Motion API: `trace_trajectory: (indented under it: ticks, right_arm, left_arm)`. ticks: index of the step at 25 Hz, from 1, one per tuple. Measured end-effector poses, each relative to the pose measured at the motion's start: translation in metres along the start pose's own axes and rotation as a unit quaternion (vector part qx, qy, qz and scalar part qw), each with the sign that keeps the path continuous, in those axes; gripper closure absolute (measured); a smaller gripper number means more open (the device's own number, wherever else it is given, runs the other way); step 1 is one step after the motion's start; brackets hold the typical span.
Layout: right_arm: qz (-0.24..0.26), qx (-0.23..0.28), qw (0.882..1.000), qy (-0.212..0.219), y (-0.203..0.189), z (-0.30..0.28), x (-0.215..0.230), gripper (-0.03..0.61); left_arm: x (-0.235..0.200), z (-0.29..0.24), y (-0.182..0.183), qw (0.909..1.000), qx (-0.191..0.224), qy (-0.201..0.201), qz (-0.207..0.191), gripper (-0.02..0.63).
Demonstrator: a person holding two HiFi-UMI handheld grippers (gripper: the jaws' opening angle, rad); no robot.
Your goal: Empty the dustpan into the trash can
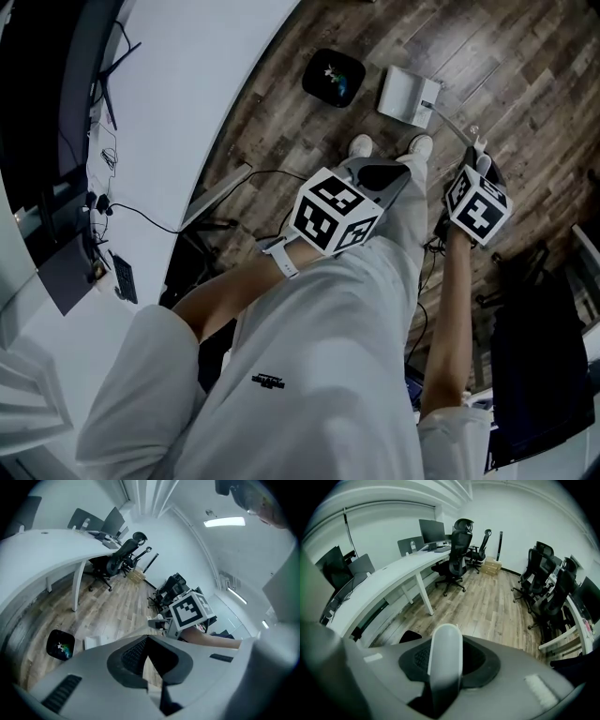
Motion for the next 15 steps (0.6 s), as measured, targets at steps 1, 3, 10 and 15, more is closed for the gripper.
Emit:
trace_trajectory:
  ticks: [1,3,10,15]
  right_arm:
    - [0.002,-0.004,1.000,-0.003,0.001,-0.005,0.000,0.463]
    - [0.005,-0.012,1.000,-0.007,0.004,-0.015,0.000,0.463]
    - [0.006,-0.035,0.999,-0.020,0.013,-0.041,0.008,0.462]
    - [-0.006,-0.044,0.999,-0.022,0.011,-0.057,0.012,0.462]
  left_arm:
    - [-0.002,0.002,0.001,1.0000,0.005,0.003,-0.002,0.607]
    - [-0.005,0.007,0.003,0.9998,0.013,0.013,-0.010,0.607]
    - [-0.013,0.017,0.014,0.9979,0.038,0.038,-0.036,0.607]
    - [-0.025,0.027,0.025,0.9965,0.054,0.052,-0.039,0.607]
Point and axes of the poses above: the fingertips, and each gripper's own axes: z backward along the fingers, x to its right, y out of its top, the point moved 2 cm from there along z, backward along the fingers, and after that the axes turned 14 degrees about y, right-handed, at the moved point
